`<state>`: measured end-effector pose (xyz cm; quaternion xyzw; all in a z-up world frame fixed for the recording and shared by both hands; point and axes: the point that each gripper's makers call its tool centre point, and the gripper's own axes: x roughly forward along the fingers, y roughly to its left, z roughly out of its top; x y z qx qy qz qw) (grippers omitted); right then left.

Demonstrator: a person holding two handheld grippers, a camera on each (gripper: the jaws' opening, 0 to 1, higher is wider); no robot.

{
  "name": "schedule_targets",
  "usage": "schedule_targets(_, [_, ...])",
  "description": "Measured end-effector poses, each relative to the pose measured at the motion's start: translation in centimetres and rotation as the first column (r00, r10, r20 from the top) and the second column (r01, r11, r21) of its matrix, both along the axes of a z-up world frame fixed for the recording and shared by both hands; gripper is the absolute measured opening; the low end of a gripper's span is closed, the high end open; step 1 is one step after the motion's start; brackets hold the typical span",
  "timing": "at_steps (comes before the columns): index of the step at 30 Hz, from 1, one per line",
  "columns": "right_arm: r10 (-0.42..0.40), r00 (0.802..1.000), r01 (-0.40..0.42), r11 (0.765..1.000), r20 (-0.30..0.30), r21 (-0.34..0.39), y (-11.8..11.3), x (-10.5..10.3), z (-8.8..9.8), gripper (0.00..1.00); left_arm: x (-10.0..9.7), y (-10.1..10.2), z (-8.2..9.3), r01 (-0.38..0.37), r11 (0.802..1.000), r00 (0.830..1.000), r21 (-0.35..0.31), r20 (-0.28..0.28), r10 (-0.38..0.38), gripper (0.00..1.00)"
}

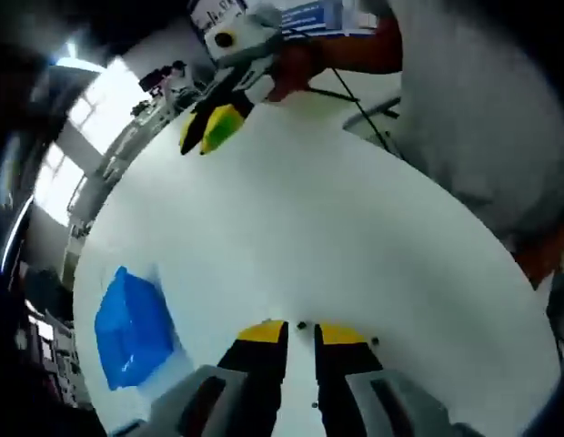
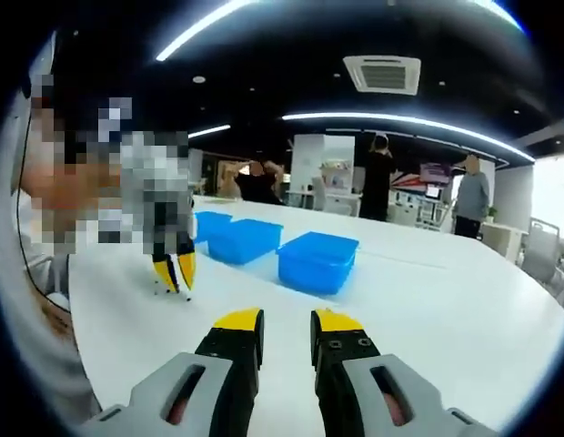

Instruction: Pick up the resistors one by one and place each resistor into its matching bin, sorting the parts by color and model until every resistor is separated into the correct bin for its type

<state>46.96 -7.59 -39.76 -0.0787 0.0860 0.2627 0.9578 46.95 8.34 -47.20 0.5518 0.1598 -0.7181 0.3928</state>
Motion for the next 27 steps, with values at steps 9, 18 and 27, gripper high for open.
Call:
schedule_targets(9, [-0.023, 1.0, 0.023, 1.0, 0.01, 0.002, -1.1, -0.7, 0.4, 0.23, 0.2, -0.6, 0.1, 0.088, 0.993, 0.996, 0.081, -0.016, -0.087, 0.1])
schedule_targets(18, [-0.026, 1.0, 0.026, 1.0, 0.007, 0.001, -1.4, -0.7, 0.2, 0.23, 1.2, 0.1, -0.9, 0.086, 0.988, 0.996, 0.129, -0.015, -0.084, 0.11])
schedule_targets(27, [-0.033, 0.999, 0.033, 0.999, -0.003, 0.004, -1.7, -0.6, -0.3, 0.23, 0.8, 0.1, -1.1, 0.104, 0.983, 0.993, 0.151, -0.07, -0.094, 0.06])
